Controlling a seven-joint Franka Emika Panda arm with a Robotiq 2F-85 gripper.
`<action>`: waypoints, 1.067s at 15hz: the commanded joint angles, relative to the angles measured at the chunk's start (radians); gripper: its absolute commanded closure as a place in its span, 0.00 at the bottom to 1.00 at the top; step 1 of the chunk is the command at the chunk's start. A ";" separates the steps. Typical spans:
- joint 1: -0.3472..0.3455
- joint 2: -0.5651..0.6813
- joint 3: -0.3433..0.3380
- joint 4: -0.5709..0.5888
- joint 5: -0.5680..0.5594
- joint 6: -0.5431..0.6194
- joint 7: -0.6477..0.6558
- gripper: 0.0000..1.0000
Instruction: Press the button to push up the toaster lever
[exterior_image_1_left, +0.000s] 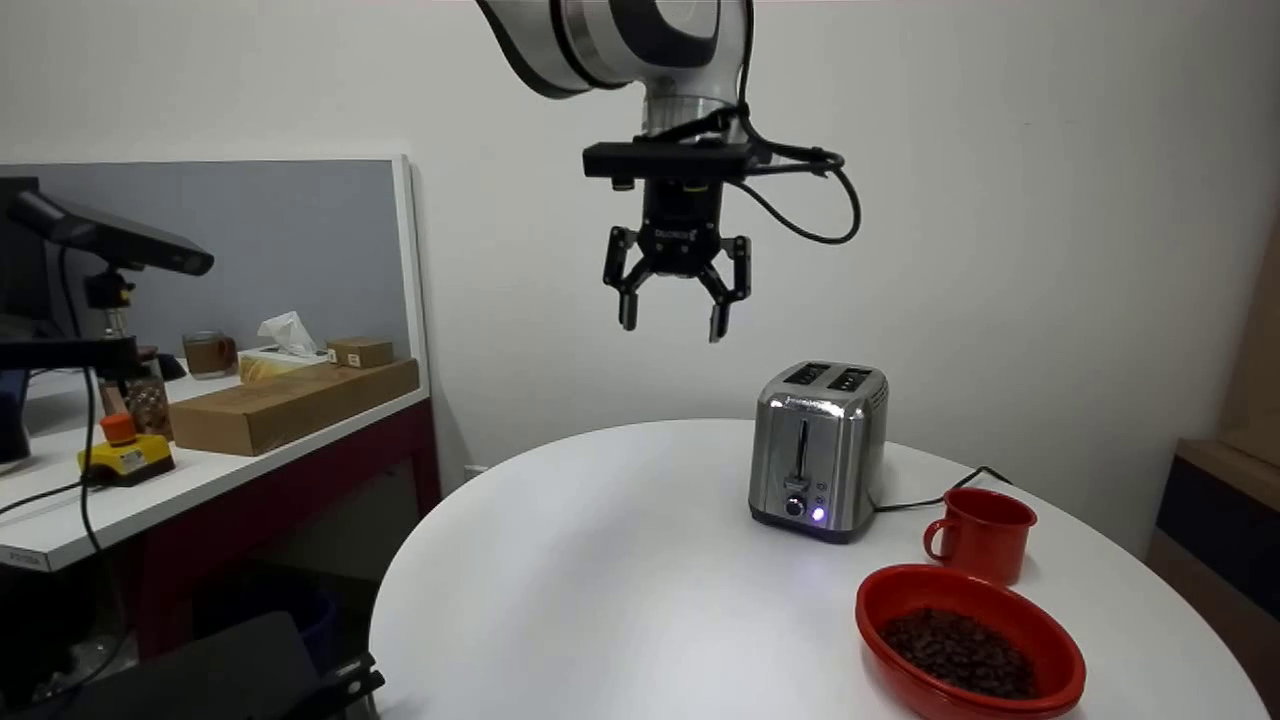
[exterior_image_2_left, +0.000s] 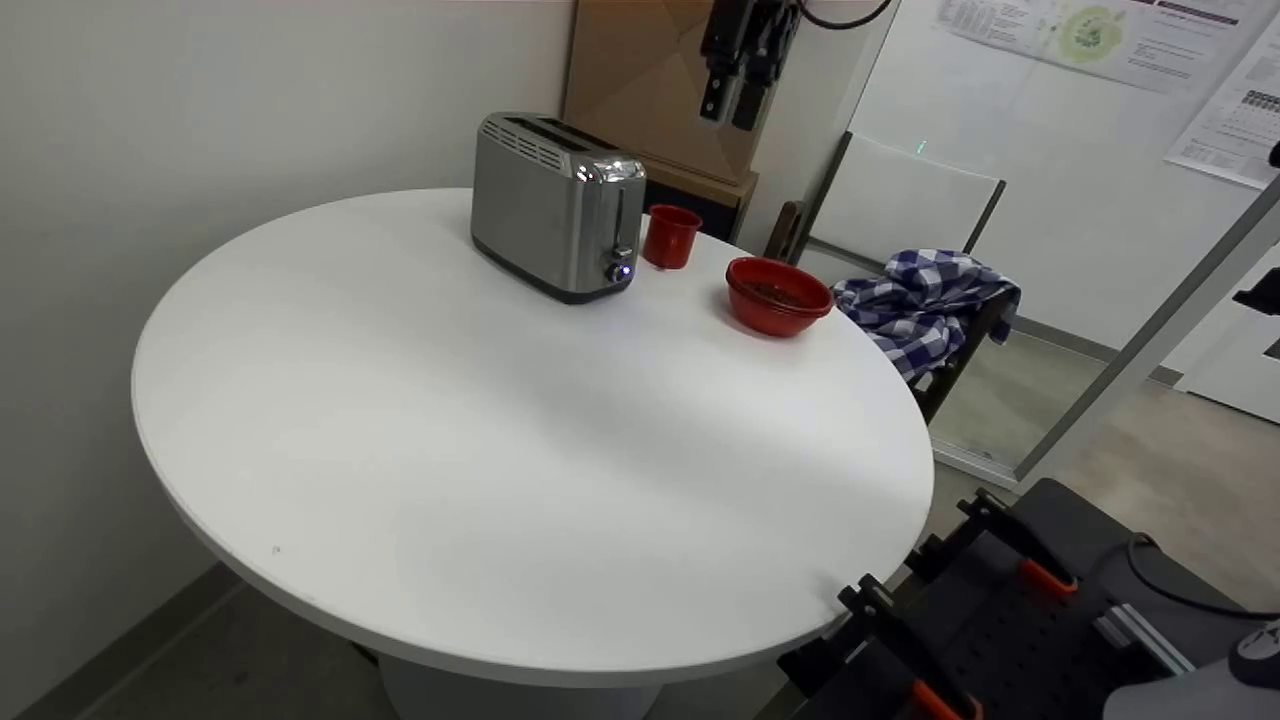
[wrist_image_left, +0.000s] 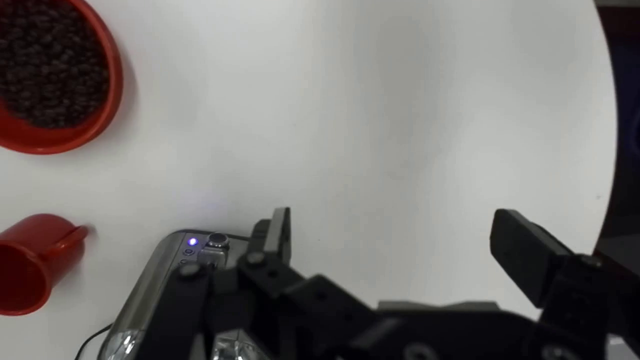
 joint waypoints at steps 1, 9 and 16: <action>-0.039 0.096 0.017 0.052 -0.087 0.072 -0.011 0.00; -0.111 0.233 -0.001 0.047 -0.272 0.307 -0.013 0.00; -0.158 0.361 -0.017 0.051 -0.302 0.603 0.021 0.00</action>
